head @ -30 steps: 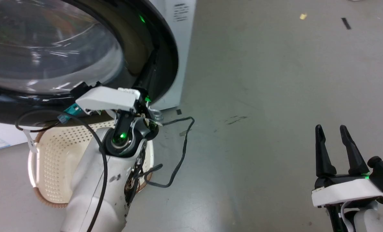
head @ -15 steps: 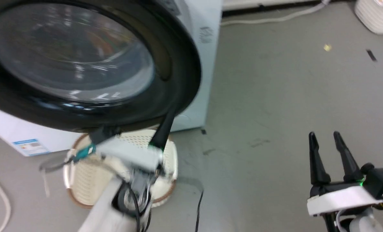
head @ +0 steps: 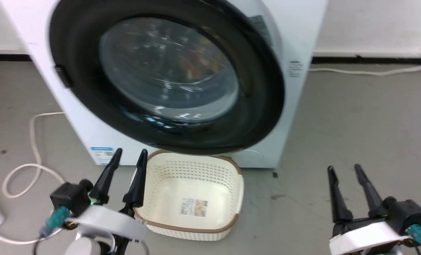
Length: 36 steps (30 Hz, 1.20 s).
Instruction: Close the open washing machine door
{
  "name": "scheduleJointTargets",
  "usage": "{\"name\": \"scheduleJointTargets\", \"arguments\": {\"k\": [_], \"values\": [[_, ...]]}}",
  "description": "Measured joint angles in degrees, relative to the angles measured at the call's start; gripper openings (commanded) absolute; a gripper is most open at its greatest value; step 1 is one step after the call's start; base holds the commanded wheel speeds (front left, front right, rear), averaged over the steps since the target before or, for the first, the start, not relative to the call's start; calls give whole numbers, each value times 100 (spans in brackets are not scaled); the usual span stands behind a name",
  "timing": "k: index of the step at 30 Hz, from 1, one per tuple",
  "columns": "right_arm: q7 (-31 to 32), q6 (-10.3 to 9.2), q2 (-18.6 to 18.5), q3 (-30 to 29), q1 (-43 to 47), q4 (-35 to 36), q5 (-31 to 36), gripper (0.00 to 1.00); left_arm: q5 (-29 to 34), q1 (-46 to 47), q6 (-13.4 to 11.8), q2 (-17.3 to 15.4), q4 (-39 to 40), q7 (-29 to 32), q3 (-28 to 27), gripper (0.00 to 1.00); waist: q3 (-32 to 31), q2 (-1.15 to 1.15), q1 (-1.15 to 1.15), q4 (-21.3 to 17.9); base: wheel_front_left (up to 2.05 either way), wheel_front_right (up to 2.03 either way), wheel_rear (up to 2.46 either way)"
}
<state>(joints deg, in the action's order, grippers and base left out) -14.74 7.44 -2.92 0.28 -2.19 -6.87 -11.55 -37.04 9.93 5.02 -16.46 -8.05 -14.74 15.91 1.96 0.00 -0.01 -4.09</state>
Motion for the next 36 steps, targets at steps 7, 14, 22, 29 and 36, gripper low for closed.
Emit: {"name": "scheduleJointTargets", "arguments": {"k": [7, 14, 22, 29, 36], "values": [[0, 0, 1, 240, 52, -32, 101, 100, 2283, -665, -512, 289, 328, -1, -503, 100, -163, 0, 0, 395, 0, 0, 0], [0, 0, 0, 401, 53, -73, 244, 56, 2842, -928, -645, 626, 233, -1, -704, 100, -106, 0, 1, 564, 0, 0, 0], [0, 0, -294, 917, -433, -219, 235, 0, 3062, -794, -485, 890, 299, -1, -813, 100, 370, 0, 2, 785, 0, 0, 0], [1, 0, -1099, 1268, -1913, -904, -34, 0, 3244, -389, -374, 1094, 426, -1, -760, 100, 1070, 0, 3, 1063, 0, 0, 0], [232, 0, -1750, 1639, -3415, -1885, -713, 0, 3440, -126, -280, 1174, 453, -1, -697, 100, 1683, 0, 3, 1324, 0, 0, 0]]}}
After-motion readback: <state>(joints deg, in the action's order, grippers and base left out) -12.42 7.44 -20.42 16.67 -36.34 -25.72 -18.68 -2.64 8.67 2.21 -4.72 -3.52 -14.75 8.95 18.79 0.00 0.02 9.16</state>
